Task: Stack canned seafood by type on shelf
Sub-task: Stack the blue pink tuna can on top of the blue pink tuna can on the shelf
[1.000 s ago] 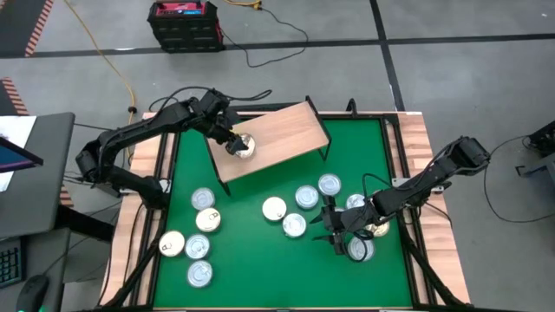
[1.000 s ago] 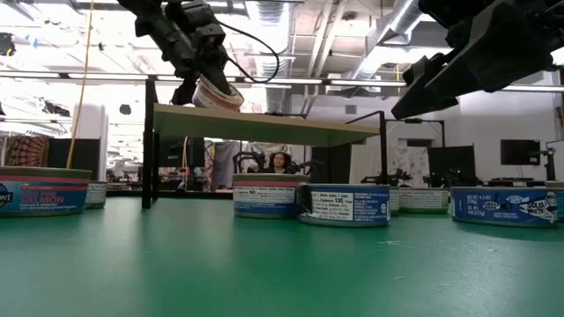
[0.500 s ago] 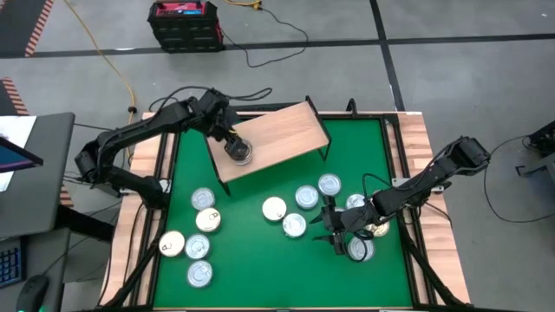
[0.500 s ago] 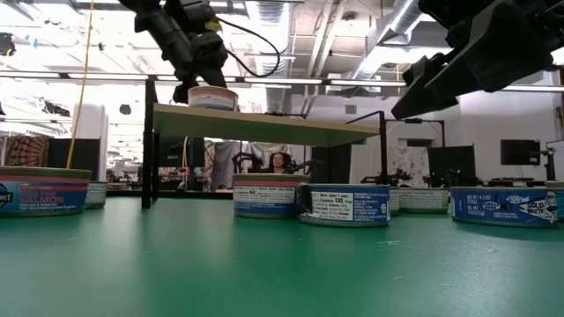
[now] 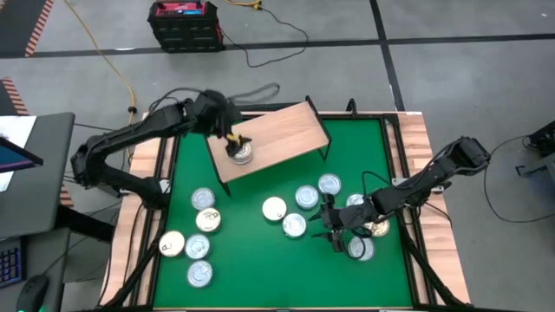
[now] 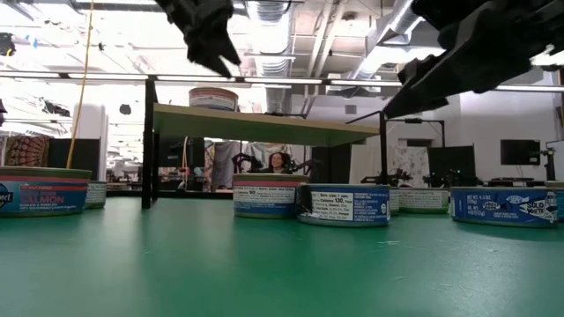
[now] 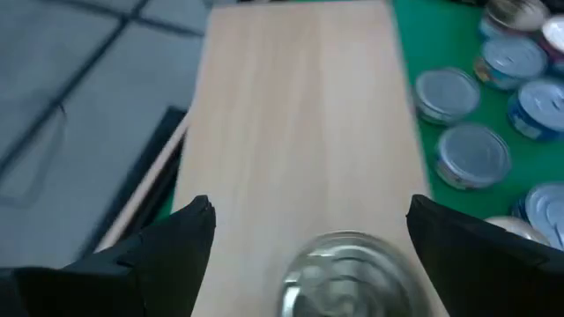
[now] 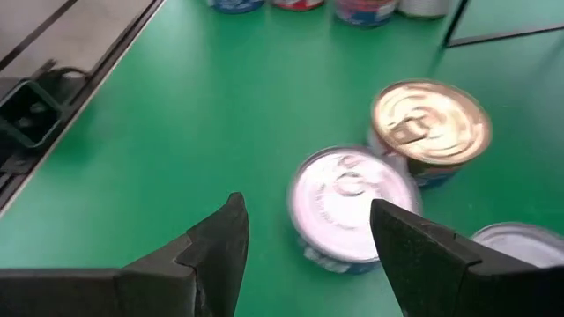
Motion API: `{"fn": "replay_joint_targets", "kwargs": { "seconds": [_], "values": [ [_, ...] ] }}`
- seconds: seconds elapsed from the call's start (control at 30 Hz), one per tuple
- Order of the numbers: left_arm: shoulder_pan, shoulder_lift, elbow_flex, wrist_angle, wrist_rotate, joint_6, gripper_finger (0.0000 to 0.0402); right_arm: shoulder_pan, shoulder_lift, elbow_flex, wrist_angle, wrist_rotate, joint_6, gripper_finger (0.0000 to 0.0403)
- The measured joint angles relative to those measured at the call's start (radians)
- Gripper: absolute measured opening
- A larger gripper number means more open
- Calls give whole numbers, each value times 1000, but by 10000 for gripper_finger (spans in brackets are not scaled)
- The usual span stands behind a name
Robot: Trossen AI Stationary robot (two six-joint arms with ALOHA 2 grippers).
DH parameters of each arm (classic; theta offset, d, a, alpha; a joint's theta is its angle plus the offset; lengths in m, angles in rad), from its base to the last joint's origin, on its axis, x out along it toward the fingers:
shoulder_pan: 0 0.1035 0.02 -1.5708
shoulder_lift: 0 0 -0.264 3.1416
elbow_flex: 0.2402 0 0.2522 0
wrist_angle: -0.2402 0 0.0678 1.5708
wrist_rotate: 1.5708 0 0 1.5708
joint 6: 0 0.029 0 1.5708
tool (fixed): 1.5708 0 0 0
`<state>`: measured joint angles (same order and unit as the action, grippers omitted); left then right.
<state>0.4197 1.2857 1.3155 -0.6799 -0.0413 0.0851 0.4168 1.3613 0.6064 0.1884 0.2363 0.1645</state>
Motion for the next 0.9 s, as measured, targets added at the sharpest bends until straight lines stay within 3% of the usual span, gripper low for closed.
{"fn": "replay_joint_targets", "kwargs": {
  "seconds": [0.23,0.5,0.7,0.9],
  "values": [
    [-344,-25,-22,4,-257,10,357,-69,0,0,-2,0,-9,265],
    [-744,-24,-148,40,-565,-103,357,-89,0,0,-2,0,-11,265],
    [-939,4,-257,112,-743,-121,357,-86,0,0,0,0,-16,265],
    [-1035,161,-273,234,-876,-1,357,-77,0,0,-2,-1,-16,265]
  ]
}}
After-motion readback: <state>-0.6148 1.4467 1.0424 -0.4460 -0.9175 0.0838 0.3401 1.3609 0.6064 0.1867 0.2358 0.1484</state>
